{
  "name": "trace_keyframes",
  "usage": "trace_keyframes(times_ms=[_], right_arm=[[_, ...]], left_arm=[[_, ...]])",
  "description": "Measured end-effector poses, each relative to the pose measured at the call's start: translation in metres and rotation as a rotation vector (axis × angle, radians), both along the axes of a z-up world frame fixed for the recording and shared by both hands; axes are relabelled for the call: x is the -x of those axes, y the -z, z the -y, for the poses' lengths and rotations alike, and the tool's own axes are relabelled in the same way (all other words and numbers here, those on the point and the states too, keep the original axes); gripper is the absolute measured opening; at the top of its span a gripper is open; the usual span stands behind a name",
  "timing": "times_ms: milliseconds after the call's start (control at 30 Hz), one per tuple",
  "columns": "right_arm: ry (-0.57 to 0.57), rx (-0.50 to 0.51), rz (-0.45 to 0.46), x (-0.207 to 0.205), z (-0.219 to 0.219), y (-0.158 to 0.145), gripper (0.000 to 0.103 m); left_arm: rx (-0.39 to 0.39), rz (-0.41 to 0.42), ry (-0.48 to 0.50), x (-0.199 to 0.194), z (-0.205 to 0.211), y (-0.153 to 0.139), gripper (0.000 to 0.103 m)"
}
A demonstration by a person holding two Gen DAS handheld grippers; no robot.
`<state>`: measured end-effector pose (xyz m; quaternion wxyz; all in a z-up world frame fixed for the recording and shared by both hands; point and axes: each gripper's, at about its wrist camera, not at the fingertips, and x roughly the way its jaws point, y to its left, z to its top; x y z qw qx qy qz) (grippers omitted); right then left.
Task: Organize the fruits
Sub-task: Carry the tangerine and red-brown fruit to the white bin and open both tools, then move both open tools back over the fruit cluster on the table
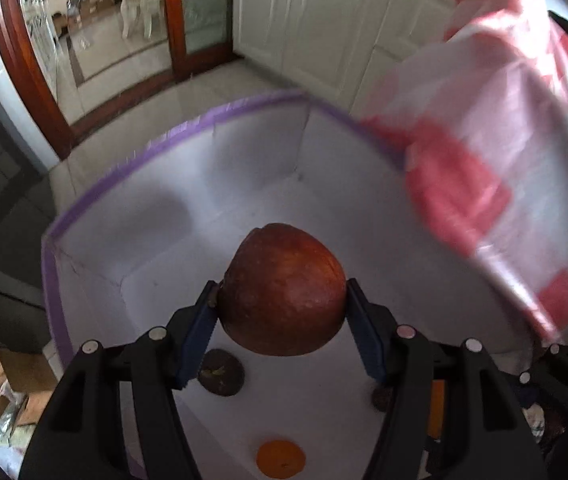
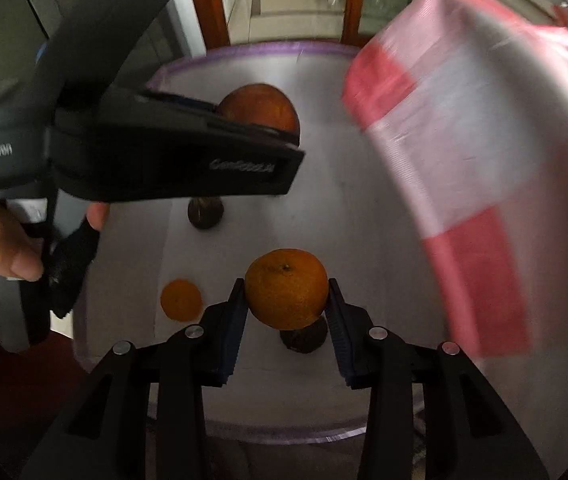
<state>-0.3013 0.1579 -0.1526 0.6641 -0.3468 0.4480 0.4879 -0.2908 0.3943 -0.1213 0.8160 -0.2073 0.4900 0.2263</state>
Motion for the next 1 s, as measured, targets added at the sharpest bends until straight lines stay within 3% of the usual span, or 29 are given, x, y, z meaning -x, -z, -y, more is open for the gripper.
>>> trace_keyframes(times_ms=[167,467,500,533,567,600,800,1000], right_arm=[[-0.018,0.099,-0.003,0.002,-0.016,0.021,0.040],[-0.031,0.144,-0.031,0.010,-0.024,0.031,0.041],[-0.028,0.143,-0.031,0.013,-0.024,0.030,0.042],[-0.024,0.140,-0.032,0.013,-0.024,0.029,0.049],[-0.017,0.130,-0.034,0.011,-0.023,0.027,0.059],[-0.012,0.117,-0.039,0.008,-0.020,0.024,0.062],[-0.012,0.047,-0.031,0.011,-0.005,0.003,0.063],[-0.065,-0.129,-0.029,0.016,0.015,-0.059,0.074]], left_arm=[[0.036,-0.069,-0.020,0.000,-0.007,0.023,0.063],[0.080,-0.106,-0.029,0.001,-0.011,0.031,0.064],[0.068,-0.095,-0.034,0.001,-0.010,0.029,0.064],[0.058,-0.089,-0.039,-0.003,-0.011,0.027,0.065],[0.040,-0.088,-0.037,-0.005,-0.010,0.025,0.071],[0.032,-0.089,-0.036,-0.006,-0.009,0.024,0.075],[0.006,-0.092,-0.035,-0.007,-0.005,0.019,0.080],[-0.105,-0.039,-0.060,-0.006,-0.007,-0.015,0.090]])
